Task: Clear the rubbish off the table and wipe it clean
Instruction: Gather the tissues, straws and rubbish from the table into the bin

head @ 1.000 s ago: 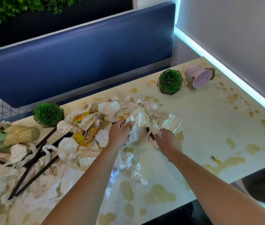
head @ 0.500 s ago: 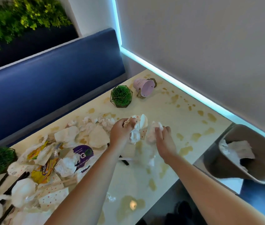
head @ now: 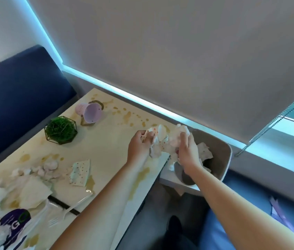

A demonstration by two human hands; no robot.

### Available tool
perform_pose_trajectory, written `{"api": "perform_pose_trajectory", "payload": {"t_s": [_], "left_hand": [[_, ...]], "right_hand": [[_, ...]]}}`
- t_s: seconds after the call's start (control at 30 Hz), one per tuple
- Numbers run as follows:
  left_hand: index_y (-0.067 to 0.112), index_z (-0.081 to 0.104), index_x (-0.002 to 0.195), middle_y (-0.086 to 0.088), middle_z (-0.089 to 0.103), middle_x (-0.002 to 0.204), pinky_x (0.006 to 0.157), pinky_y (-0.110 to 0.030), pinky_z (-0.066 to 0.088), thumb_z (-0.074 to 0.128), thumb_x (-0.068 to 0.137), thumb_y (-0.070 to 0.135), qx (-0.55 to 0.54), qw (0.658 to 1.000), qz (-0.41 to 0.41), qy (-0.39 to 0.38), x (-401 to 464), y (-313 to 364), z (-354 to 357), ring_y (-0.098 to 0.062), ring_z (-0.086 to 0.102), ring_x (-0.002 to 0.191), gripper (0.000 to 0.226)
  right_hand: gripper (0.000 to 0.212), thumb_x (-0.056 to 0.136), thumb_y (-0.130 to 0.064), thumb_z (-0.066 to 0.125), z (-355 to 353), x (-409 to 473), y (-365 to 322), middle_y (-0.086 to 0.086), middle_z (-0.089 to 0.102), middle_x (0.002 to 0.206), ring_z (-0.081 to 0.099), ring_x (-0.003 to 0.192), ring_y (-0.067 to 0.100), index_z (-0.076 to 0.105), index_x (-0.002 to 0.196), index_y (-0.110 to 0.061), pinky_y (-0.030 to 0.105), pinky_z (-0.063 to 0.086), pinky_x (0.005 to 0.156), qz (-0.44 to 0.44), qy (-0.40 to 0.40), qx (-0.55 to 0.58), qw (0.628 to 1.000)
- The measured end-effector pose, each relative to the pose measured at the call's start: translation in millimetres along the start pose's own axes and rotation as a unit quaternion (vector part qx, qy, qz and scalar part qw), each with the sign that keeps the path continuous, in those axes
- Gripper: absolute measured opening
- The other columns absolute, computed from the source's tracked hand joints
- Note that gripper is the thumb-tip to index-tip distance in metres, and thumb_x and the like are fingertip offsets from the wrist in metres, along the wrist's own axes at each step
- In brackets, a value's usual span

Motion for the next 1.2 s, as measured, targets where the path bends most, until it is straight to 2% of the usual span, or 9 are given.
{"api": "perform_pose_trajectory", "payload": {"t_s": [0.13,0.23,0.4,0.6,0.67,0.77,0.87,1.03,1.2], "left_hand": [[0.020,0.054,0.123,0.004,0.062,0.112,0.061,-0.019,0.043,0.051,0.096,0.048,0.029,0.998,0.008,-0.056,5.6,22.6,63.4,-0.015,0.061,0.094,0.038],[0.021,0.053,0.125,0.009,0.058,0.116,0.065,-0.020,0.042,0.051,0.095,0.050,0.058,0.995,0.009,-0.085,5.7,30.8,104.2,-0.011,0.057,0.097,0.041],[0.022,0.055,0.119,0.004,0.060,0.119,0.071,-0.023,0.041,0.055,0.094,0.047,0.104,0.988,0.004,-0.116,4.6,27.4,158.0,-0.012,0.055,0.095,0.035],[0.026,0.037,0.144,0.004,0.047,0.142,0.087,-0.025,0.039,0.057,0.087,0.060,0.083,0.967,-0.064,-0.234,-9.4,-0.4,199.6,-0.017,0.050,0.125,0.070],[0.027,0.035,0.146,0.004,0.043,0.147,0.092,-0.025,0.037,0.052,0.091,0.058,0.090,0.965,-0.066,-0.237,-9.0,-6.1,199.2,-0.016,0.046,0.130,0.065],[0.026,0.048,0.136,0.006,0.054,0.137,0.085,-0.021,0.038,0.049,0.098,0.047,0.096,0.974,-0.041,-0.199,-7.9,-2.6,185.7,-0.008,0.052,0.111,0.044],[0.026,0.058,0.121,0.008,0.061,0.118,0.068,-0.014,0.038,0.048,0.099,0.042,0.096,0.988,-0.012,-0.124,-1.1,2.2,156.9,-0.005,0.053,0.097,0.029],[0.023,0.062,0.107,0.006,0.065,0.102,0.071,-0.025,0.042,0.050,0.097,0.043,0.089,0.996,-0.017,-0.026,4.0,-4.1,97.7,-0.013,0.061,0.092,0.026],[0.025,0.063,0.105,0.008,0.066,0.098,0.067,-0.026,0.042,0.050,0.097,0.044,0.080,0.996,-0.031,0.033,-2.4,-21.6,27.5,-0.013,0.061,0.088,0.025]], "right_hand": [[0.021,0.104,-0.043,0.027,-57.2,20.4,0.6,-0.004,0.051,0.091,0.051,0.079,0.008,0.038,0.111,-0.026,0.028,0.041,0.074,-0.002,0.034,-0.022,0.999],[0.025,0.102,-0.033,0.038,-89.2,35.5,14.8,0.001,0.050,0.076,0.047,0.067,0.016,0.046,0.090,-0.013,0.027,0.035,0.056,0.027,0.045,-0.068,0.996],[0.027,0.094,-0.021,0.046,-122.5,56.2,46.8,0.001,0.035,0.063,0.032,0.057,0.016,0.034,0.071,-0.014,0.030,0.026,0.050,0.053,0.063,-0.131,0.988],[0.021,0.095,-0.023,0.047,-135.6,64.8,91.3,0.004,0.057,0.073,0.052,0.067,0.023,0.049,0.076,-0.013,0.031,0.036,0.054,0.095,0.014,-0.233,0.968],[0.021,0.093,-0.035,0.052,-126.7,66.6,110.4,0.008,0.066,0.094,0.060,0.083,0.027,0.058,0.099,-0.016,0.032,0.045,0.067,0.131,-0.045,-0.268,0.953],[0.064,0.092,-0.048,0.053,-118.9,63.6,124.0,0.016,0.049,0.138,0.048,0.123,0.034,0.036,0.146,-0.018,0.039,0.040,0.101,0.170,-0.087,-0.333,0.923],[0.056,0.097,-0.036,0.049,-108.8,61.8,109.9,0.014,0.037,0.146,0.032,0.135,0.034,0.034,0.148,-0.019,0.040,0.030,0.109,0.132,-0.078,-0.346,0.925],[0.034,0.095,-0.027,0.045,-63.2,53.3,60.9,0.002,0.052,0.129,0.043,0.121,0.024,0.058,0.126,-0.025,0.039,0.041,0.101,0.009,-0.089,-0.329,0.940],[0.025,0.095,-0.019,0.047,6.4,24.3,14.0,-0.005,0.062,0.108,0.057,0.079,0.011,0.066,0.110,-0.023,0.025,0.043,0.065,-0.065,-0.138,-0.259,0.954]]}}
Point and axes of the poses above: each hand's wrist, its own x-axis towards the middle knuckle, its own z-axis out of the palm, y = z × x, the point moved 8 cm from there along x, towards the middle knuckle
